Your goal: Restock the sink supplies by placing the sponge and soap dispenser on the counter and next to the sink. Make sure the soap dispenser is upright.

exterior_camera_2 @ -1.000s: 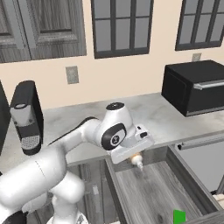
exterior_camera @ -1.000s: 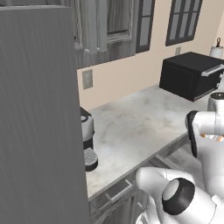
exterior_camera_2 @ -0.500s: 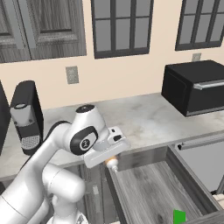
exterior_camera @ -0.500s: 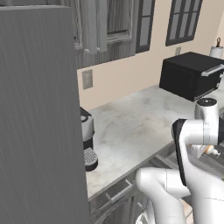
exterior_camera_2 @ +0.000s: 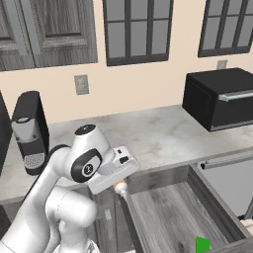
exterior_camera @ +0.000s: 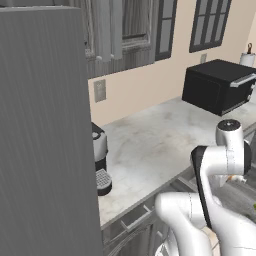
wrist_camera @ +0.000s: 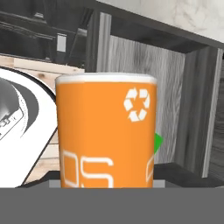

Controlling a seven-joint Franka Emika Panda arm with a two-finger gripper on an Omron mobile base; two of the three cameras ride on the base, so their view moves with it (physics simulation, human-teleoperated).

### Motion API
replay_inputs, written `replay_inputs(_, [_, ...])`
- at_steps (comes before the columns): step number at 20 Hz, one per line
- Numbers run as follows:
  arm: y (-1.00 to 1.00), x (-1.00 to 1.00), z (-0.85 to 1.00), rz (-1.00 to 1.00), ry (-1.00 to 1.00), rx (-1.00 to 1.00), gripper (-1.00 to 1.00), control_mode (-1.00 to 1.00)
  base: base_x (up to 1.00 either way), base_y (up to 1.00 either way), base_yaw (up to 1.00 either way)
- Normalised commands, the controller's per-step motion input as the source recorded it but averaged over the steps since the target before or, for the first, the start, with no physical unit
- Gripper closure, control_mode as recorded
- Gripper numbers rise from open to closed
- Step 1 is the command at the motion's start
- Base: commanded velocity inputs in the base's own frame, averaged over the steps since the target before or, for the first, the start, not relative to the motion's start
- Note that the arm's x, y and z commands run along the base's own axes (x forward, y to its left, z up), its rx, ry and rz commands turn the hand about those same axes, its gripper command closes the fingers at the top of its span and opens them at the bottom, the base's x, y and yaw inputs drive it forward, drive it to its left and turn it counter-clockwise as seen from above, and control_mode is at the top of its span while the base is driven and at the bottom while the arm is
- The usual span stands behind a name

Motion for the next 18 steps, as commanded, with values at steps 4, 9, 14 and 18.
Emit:
replay_inputs(4, [0.0, 0.0, 0.0, 0.0, 0.0, 0.0, 1.0, 1.0, -0.86, 0.1, 0.0])
replay_inputs(9, [0.0, 0.0, 0.0, 0.0, 0.0, 0.0, 1.0, 1.0, -0.99, 0.32, -0.07])
replay_inputs(14, [0.0, 0.0, 0.0, 0.0, 0.0, 0.0, 1.0, 1.0, -0.73, 0.27, -0.22])
replay_inputs(18, [0.0, 0.0, 0.0, 0.0, 0.0, 0.0, 1.0, 1.0, -0.51, 0.01, -0.49])
